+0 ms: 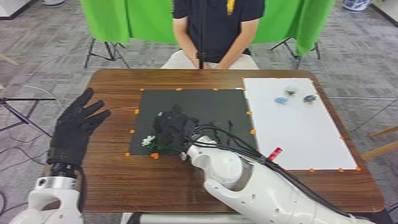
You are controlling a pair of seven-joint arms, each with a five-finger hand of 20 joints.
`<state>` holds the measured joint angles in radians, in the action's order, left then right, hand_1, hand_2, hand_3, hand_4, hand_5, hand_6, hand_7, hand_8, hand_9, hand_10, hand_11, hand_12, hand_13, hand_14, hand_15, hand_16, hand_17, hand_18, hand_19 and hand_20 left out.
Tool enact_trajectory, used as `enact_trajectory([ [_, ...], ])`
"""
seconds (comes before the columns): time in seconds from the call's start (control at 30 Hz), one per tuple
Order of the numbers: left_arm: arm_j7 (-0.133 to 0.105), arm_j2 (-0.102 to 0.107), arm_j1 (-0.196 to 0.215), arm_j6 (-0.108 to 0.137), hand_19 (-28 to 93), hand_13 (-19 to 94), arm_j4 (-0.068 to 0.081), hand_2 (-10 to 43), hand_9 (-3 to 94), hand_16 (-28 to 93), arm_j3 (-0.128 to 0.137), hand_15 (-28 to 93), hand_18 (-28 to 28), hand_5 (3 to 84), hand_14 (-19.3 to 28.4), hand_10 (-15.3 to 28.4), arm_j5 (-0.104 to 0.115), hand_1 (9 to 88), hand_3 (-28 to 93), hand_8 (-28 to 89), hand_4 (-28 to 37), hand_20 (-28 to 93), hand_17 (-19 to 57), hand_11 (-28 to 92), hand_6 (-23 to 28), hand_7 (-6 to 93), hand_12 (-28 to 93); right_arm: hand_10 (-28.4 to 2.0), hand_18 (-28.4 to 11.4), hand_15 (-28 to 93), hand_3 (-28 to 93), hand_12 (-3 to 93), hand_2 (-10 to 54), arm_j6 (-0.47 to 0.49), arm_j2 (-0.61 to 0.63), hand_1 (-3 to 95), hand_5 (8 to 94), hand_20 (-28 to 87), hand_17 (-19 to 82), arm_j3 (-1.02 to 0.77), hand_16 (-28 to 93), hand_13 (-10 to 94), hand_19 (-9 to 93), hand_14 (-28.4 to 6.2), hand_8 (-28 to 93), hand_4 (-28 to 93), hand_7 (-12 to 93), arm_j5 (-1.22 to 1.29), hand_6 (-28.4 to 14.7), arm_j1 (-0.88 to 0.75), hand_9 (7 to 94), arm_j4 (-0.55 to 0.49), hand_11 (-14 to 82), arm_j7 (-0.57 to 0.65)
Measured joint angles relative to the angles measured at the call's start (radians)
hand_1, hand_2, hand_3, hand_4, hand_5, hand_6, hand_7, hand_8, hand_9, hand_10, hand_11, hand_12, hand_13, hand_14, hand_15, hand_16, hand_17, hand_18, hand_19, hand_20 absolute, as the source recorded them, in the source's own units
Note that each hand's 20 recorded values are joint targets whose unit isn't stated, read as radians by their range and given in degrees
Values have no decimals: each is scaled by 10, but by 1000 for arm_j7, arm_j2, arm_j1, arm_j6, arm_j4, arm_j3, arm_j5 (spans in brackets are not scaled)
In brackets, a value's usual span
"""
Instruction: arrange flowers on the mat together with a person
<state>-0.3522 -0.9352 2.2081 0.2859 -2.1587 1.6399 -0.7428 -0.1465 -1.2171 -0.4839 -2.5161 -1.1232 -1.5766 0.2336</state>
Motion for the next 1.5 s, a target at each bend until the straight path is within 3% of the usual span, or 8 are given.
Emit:
enact_trajectory([
  [0.53,18,-12,10,-3,451,245,-1,51,324,-61,8,411,231,335,237,162,-8,243,790,-98,-282,133,-99,206,30,116,85,-102,-171,590,743,160,-95,-24,-3,390,711,347,229,1,161,642,740,-81,-67,-283,210,9,50,-1,693,-11,240,-5],
  [0.77,6,-12,20,0,451,244,-4,51,324,-61,8,410,232,336,237,161,-5,235,787,-99,-282,133,-99,206,29,117,86,-109,-175,593,751,159,-95,-106,0,368,714,350,232,12,159,641,741,-86,-71,-283,207,147,46,25,694,-41,239,5],
  [0.97,-23,-12,34,11,457,244,-6,55,324,-60,7,410,234,337,237,161,0,230,778,-99,-282,137,-100,206,29,117,86,-118,-181,593,772,159,-95,-146,21,336,702,352,225,-18,156,628,739,-98,-134,-273,190,329,36,58,683,-141,234,34],
  [1.1,-43,-9,44,23,459,244,-8,56,324,-60,4,410,234,338,237,161,5,225,775,-99,-283,139,-99,205,29,117,86,-126,-184,576,773,156,-75,-117,35,305,659,335,199,-130,146,587,704,-119,-136,-261,182,488,23,51,641,-235,220,48],
  [1.33,-73,0,67,42,457,244,-17,57,323,-60,2,410,234,338,237,160,11,219,774,-99,-283,138,-99,202,27,115,86,-145,-191,464,778,142,-7,43,68,237,549,252,127,-458,109,484,572,-160,-127,-261,159,855,10,-38,547,-399,162,68],
  [1.5,-88,5,82,52,448,243,-22,57,322,-60,3,408,233,340,238,157,14,213,772,-99,-283,134,-101,196,24,108,84,-142,-203,353,776,138,44,54,129,200,467,214,64,-688,118,405,506,-178,-118,-270,139,1079,13,-161,480,-473,113,49],
])
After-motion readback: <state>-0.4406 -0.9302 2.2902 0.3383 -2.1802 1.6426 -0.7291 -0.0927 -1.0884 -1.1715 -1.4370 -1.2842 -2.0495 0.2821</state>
